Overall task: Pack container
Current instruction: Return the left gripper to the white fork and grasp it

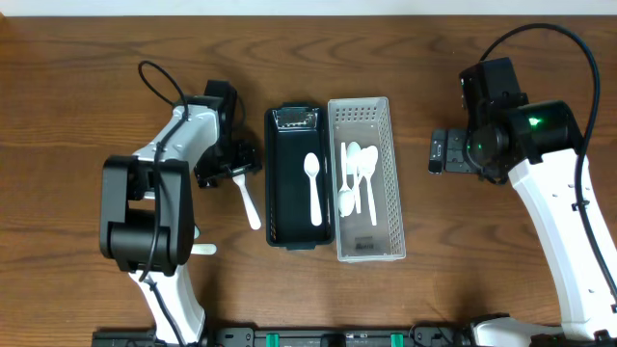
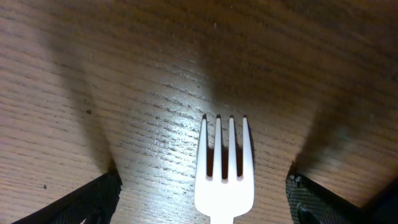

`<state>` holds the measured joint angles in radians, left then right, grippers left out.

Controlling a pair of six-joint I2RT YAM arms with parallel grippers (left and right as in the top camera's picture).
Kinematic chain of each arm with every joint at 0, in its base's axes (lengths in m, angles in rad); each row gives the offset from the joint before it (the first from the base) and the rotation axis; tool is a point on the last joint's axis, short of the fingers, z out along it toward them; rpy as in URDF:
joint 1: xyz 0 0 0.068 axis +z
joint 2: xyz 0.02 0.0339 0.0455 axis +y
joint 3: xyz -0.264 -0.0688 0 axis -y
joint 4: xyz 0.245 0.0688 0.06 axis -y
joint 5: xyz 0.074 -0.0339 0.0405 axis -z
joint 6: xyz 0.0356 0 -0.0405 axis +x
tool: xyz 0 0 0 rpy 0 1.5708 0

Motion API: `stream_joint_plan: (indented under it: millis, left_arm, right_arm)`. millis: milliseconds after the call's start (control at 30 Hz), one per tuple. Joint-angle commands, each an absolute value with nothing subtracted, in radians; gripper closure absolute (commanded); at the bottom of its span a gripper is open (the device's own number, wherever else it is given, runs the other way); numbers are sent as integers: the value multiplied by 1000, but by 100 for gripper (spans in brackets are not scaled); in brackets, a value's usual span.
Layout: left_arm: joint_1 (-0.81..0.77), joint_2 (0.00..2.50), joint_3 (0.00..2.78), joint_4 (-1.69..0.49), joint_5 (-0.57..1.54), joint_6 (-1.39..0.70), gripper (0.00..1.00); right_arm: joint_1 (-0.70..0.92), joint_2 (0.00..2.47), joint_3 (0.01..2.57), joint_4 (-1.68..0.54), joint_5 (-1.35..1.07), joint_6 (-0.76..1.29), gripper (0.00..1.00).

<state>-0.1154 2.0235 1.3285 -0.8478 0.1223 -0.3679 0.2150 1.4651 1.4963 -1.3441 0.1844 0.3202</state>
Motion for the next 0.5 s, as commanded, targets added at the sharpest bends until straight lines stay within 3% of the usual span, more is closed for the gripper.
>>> stream_joint_plan:
  millis: [0,167,300,400,467]
  left_arm:
    - [-117,2041,1289,-827,131,-352,12]
    - [-117,2041,1288,-828,131,-352,18]
    - [-117,2041,1288,-828,131,-352,38]
    - [-117,2041,1288,-828,131,-352,61]
    - [-117,2041,1288,-828,131,-352,68]
  right_arm:
    - [208,1464,1496,-1347,199,305,1]
    - [208,1464,1496,-1348,199,306,1]
    - [208,1464,1496,-1348,199,305,1]
    - [208,1464,1496,-1348,199,305,1]
    - [208,1464,1496,-1348,199,305,1]
